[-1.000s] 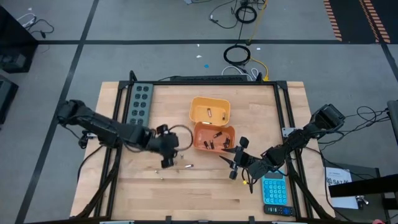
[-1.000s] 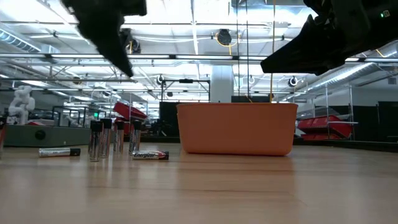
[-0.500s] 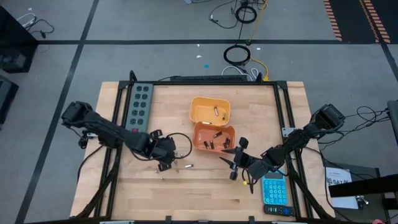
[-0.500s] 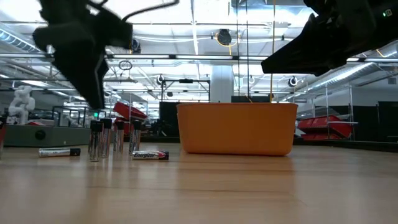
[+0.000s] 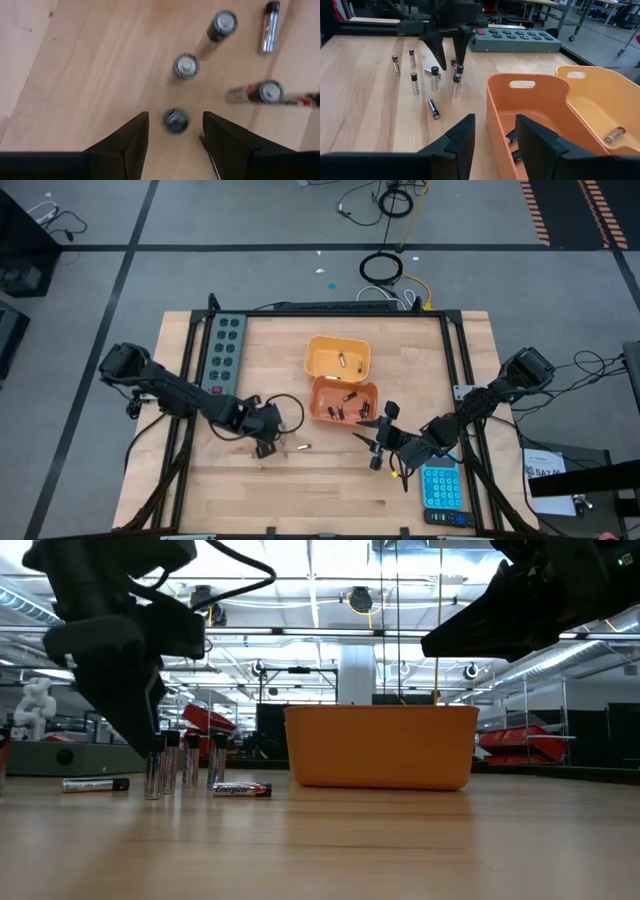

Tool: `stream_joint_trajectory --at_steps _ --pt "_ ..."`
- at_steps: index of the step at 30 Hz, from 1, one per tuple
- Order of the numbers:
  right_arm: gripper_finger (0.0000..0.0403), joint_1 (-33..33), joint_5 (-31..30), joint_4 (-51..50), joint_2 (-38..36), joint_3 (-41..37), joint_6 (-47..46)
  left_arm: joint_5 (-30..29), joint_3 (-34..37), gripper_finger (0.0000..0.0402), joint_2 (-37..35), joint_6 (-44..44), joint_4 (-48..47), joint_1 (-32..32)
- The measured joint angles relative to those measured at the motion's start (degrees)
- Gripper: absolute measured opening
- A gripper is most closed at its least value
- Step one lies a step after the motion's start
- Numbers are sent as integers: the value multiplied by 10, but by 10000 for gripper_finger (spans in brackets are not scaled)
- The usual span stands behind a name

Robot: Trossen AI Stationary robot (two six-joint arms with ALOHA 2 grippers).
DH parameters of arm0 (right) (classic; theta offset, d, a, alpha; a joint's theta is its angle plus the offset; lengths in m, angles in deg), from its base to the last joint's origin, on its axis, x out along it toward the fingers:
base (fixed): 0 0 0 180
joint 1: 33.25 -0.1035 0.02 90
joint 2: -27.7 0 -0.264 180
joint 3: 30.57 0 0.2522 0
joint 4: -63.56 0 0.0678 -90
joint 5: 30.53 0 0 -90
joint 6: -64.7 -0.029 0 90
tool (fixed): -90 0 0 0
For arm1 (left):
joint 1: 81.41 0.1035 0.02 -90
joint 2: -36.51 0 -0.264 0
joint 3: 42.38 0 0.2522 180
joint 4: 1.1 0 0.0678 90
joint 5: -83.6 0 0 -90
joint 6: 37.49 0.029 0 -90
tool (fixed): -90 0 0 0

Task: Sort batteries
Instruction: Put the silver battery into the yellow bin

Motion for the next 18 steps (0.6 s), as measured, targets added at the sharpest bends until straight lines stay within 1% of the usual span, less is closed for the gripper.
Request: stream_joint_trajectory --at_steps 5,8,9,11,14,15,18 --pt "132 0 0 0 0 0 -1 -1 26 196 0 -1 44 15" --pt "132 0 0 0 0 0 -2 -24 34 184 0 0 48 20" --pt "132 0 0 0 0 0 -2 -32 36 173 0 0 48 21" --pt "132 0 0 0 0 0 -2 -34 41 138 0 0 48 25" --pt "132 0 0 0 0 0 -1 -30 49 58 0 5 47 30" --pt "132 0 0 0 0 0 -1 -28 50 51 -1 8 49 31" --pt "132 2 0 0 0 0 0 -28 50 52 -1 22 49 37"
